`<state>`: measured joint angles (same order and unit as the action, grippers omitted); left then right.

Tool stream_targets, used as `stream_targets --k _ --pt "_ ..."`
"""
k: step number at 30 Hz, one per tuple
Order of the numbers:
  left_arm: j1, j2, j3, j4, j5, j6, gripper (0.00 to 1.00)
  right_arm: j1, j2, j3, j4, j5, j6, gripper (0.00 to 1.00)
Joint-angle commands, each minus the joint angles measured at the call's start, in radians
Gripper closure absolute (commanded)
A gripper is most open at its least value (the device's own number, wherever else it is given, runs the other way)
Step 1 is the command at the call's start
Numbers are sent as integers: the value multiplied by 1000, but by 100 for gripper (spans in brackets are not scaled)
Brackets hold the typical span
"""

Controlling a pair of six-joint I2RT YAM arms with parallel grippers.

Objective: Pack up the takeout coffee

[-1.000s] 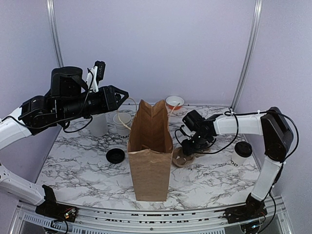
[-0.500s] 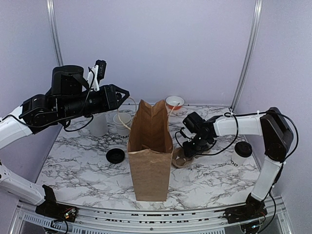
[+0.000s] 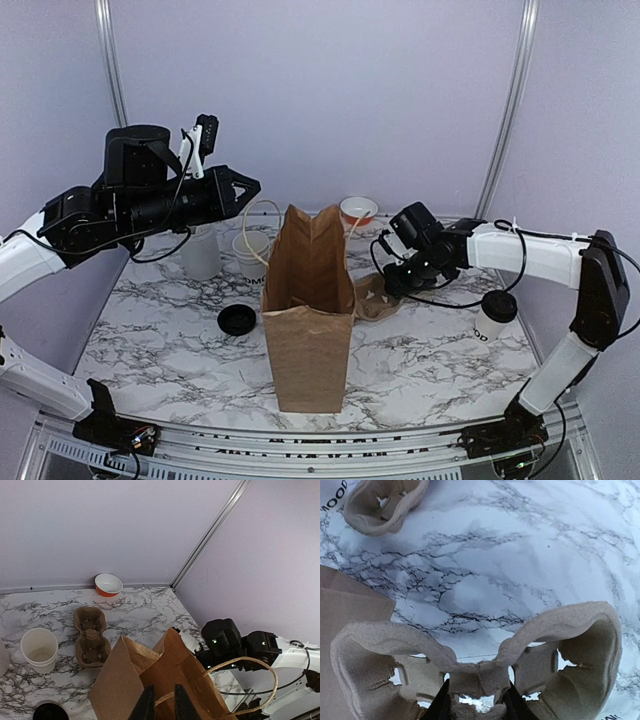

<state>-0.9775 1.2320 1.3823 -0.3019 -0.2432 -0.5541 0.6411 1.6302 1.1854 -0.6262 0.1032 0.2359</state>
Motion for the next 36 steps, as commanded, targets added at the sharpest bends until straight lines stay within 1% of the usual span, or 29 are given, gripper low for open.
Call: stream_targets --k 1,3,5,9,11,15,18,22,23,25,30,32,33,36 --pt "8 12 49 -22 11 14 91 -7 -70 59 -32 60 26 73" --pt "10 15 60 -29 17 19 95 -8 -100 79 -37 91 27 73" --pt "12 16 69 -37 25 22 95 -8 -121 106 -55 121 28 73" --pt "16 23 112 -83 51 34 73 -9 -150 160 -101 176 26 73" --pt "18 22 130 -125 71 45 61 -9 -166 182 -116 186 22 73" --pt "17 39 170 -239 113 65 49 -9 -187 233 -145 204 19 73" --pt "16 50 166 -297 172 72 45 -10 -201 280 -168 220 11 72" --pt "13 52 150 -336 207 73 44 -9 -208 368 -203 237 -7 72" --pt "11 53 148 -341 211 73 45 -9 -208 390 -211 239 -13 72" --pt "12 55 146 -341 219 74 53 -9 -207 434 -223 240 -26 72" --pt "11 75 180 -341 230 85 84 -9 -185 564 -253 231 -69 72" --pt "11 84 200 -340 224 99 97 -8 -178 613 -250 194 -87 71" --pt "12 90 213 -340 219 108 100 -5 -176 633 -244 169 -99 71" --pt "12 114 268 -341 222 144 100 9 -168 678 -226 114 -126 71"
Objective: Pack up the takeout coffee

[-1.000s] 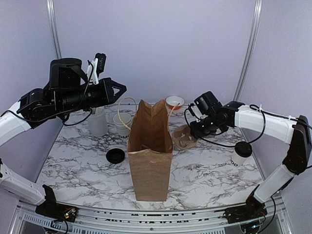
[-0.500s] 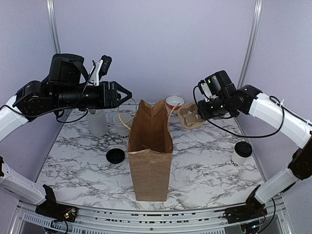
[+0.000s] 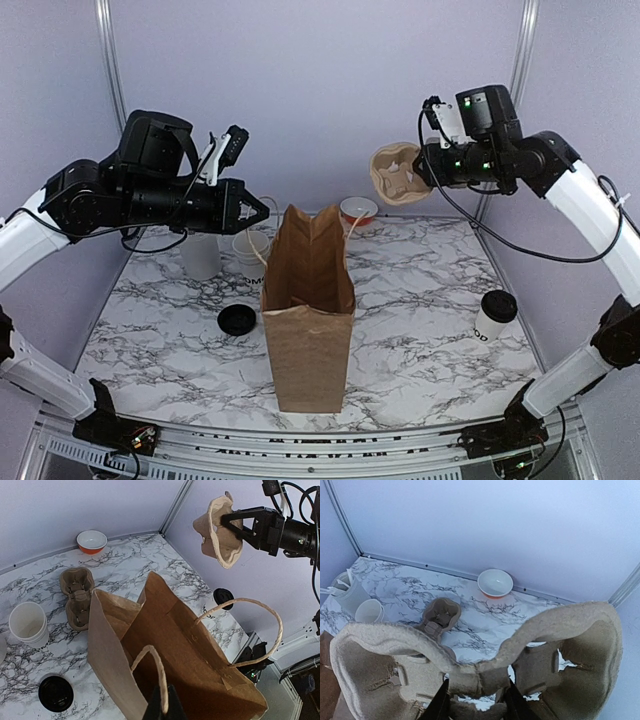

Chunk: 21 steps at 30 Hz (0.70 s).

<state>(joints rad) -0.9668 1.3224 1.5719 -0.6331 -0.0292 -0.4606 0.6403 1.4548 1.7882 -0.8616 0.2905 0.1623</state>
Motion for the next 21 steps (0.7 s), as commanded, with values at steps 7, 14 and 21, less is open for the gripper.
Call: stream_targets --k 7,14,21 --pt "1 104 188 -8 89 101 100 55 35 170 19 -122 -90 70" --pt "1 148 207 28 150 79 100 115 15 152 66 -257 -127 69" --pt "0 134 187 71 211 89 100 133 -75 19 153 -508 -188 68"
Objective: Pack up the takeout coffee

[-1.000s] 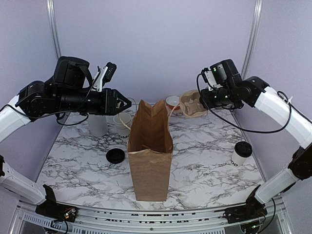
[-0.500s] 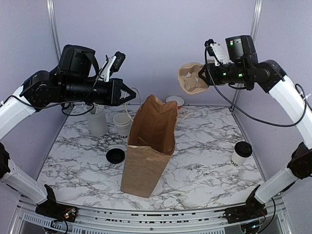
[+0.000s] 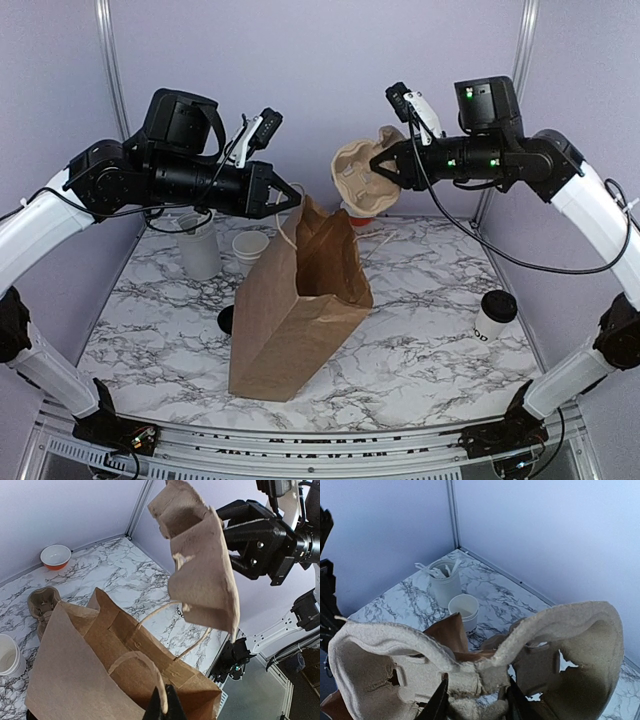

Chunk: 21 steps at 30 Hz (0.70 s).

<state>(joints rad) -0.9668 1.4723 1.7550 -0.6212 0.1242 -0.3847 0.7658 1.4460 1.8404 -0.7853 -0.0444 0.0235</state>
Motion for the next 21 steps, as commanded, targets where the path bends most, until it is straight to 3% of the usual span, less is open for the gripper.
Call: stream_targets --k 1,7,21 --pt "1 -19 1 67 69 18 100 7 -77 -47 83 -205 -57 68" --pt "-2 -26 -3 90 141 46 100 9 -151 -173 143 -400 -70 68" --pt "-15 -18 -3 124 207 97 100 30 -272 -351 185 -692 27 69"
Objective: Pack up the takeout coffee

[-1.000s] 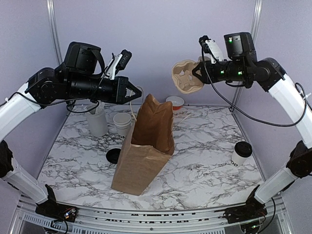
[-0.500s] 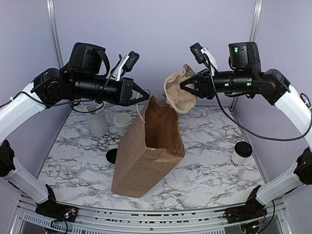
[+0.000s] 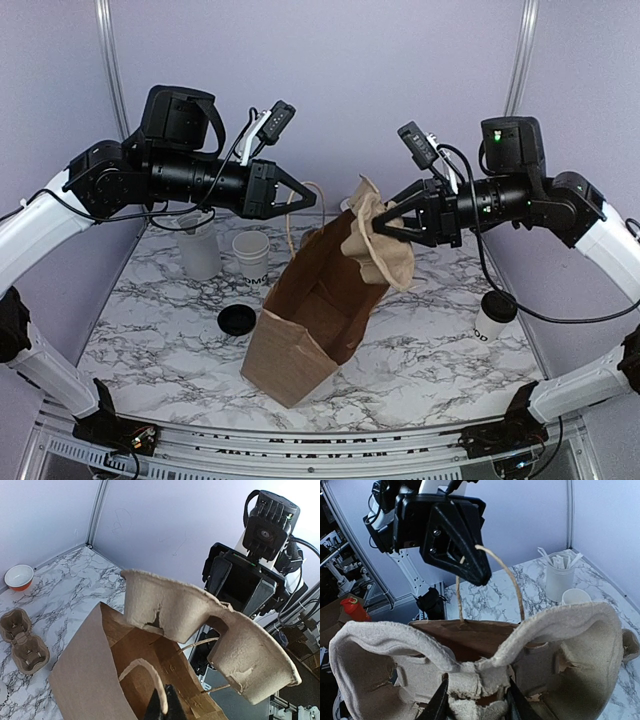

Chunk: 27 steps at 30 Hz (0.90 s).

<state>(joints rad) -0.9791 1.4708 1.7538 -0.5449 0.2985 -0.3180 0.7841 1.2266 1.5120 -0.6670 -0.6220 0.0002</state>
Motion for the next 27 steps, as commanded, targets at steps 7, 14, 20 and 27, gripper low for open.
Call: stream_targets --k 7,14,20,27 --pt "-4 -4 4 63 60 48 100 13 -47 -83 92 -183 99 70" --pt "-4 -5 3 66 74 68 100 15 -27 -94 88 -207 114 70" --pt "-4 -4 2 72 99 81 100 15 -7 -106 61 -179 103 70" --pt "-4 -1 4 77 136 92 100 15 41 -73 30 -162 74 71"
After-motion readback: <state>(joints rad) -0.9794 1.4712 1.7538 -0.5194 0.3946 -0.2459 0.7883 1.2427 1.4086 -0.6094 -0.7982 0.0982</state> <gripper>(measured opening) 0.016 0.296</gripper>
